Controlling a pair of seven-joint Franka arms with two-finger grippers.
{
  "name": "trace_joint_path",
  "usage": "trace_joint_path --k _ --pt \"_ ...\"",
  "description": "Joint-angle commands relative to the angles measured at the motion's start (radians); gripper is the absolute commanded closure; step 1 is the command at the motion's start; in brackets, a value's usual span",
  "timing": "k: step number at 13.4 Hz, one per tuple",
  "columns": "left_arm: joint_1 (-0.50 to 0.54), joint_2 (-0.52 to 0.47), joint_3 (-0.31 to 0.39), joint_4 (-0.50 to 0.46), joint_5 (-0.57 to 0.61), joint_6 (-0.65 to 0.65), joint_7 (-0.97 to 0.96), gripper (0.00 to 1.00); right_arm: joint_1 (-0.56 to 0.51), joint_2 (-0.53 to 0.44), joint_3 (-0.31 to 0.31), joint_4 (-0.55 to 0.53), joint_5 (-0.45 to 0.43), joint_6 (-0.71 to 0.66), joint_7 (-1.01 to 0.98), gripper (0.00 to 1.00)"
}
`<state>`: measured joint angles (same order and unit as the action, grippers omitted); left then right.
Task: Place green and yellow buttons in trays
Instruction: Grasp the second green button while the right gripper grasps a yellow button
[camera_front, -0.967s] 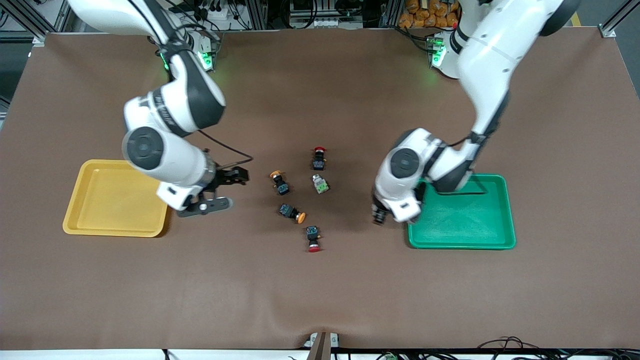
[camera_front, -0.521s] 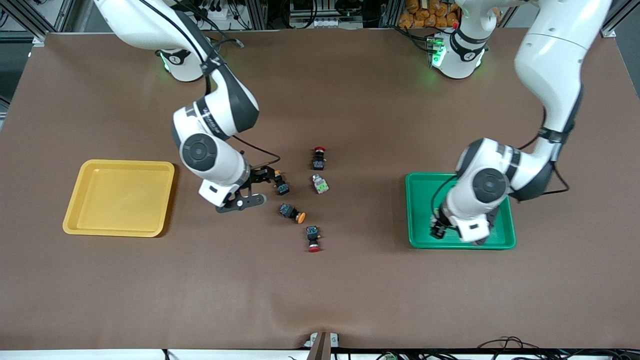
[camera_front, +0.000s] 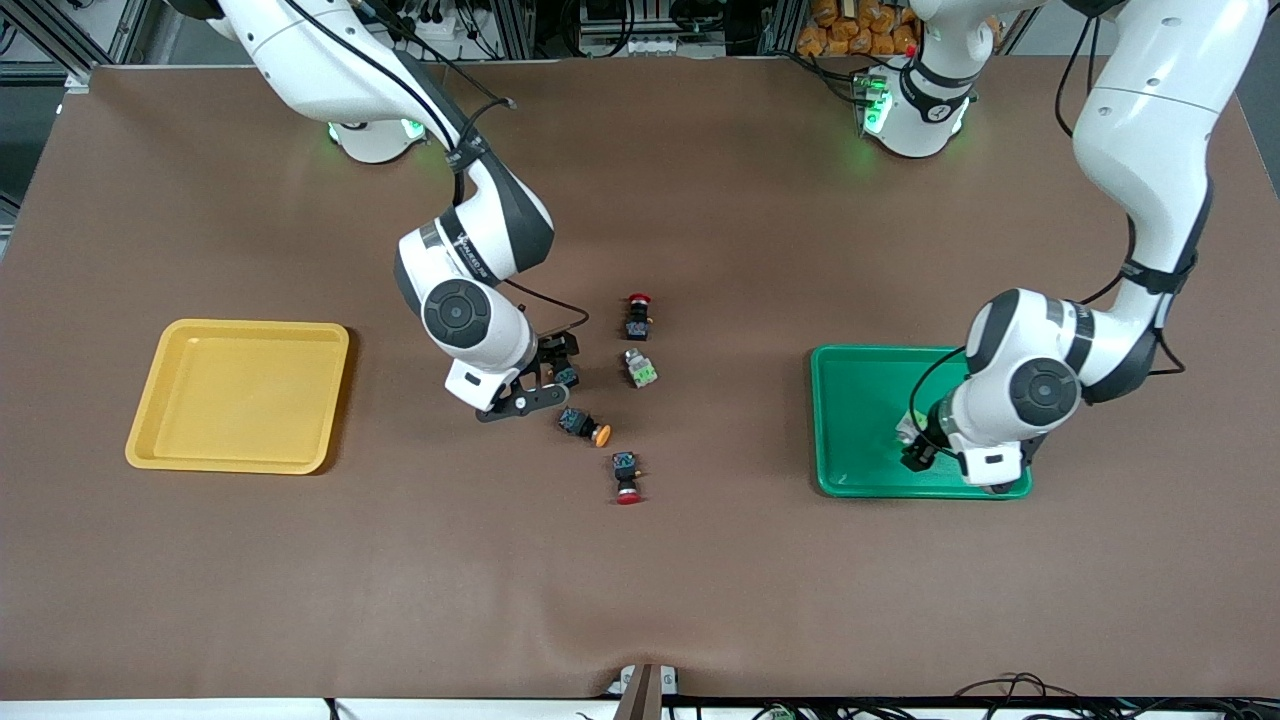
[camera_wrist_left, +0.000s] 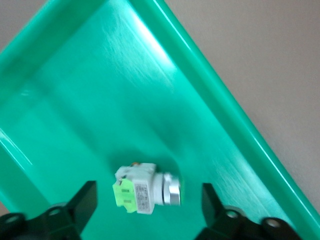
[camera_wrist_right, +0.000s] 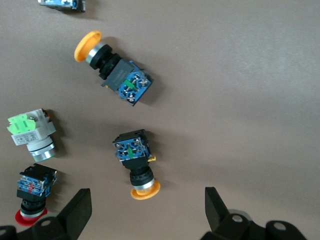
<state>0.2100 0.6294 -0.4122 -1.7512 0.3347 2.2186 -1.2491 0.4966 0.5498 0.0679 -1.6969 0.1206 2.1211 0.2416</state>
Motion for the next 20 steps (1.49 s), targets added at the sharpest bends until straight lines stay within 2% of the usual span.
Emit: trace_joint_path --k 1,5,10,13,15,16,17,18,20 --pt "0.012 -0.054 -0.08 -0.031 -0.002 -0.046 -0.03 0.0 0.03 0.004 -0.008 -0.07 0.008 0.124 -0.008 0.0" --pt "-0.039 -0.037 -0.184 -0.024 0.001 -0.047 -0.128 0.0 0.05 0.028 -0.008 -0.116 0.007 0.213 -0.007 0.0" --pt "-0.254 0.07 -0.185 0.074 0.012 -0.002 -0.252 0.0 0.071 0.071 -0.01 -0.126 0.002 0.286 -0.002 0.0" --pt "-0.366 0.096 -0.152 0.079 0.007 0.059 -0.286 0.0 0.092 0.087 -0.016 -0.127 -0.005 0.299 0.005 0.01" --pt "-0.383 0.133 -0.152 0.079 0.006 0.136 -0.288 0.0 0.085 0.087 -0.016 -0.162 -0.045 0.345 -0.002 0.3" --pt "-0.4 0.147 -0.152 0.081 0.003 0.156 -0.288 0.0 0.079 0.085 -0.016 -0.165 -0.061 0.344 -0.004 0.66" --pt "-0.415 0.151 -0.152 0.081 0.001 0.161 -0.288 0.07 0.076 0.082 -0.016 -0.164 -0.059 0.335 -0.004 0.93" --pt "-0.426 0.159 -0.152 0.081 -0.002 0.159 -0.288 0.15 0.07 0.075 -0.014 -0.161 -0.059 0.329 0.004 1.0" --pt "-0.437 0.171 -0.152 0.114 -0.005 0.161 -0.294 0.19 0.05 0.043 -0.014 -0.149 -0.058 0.236 0.012 1.0"
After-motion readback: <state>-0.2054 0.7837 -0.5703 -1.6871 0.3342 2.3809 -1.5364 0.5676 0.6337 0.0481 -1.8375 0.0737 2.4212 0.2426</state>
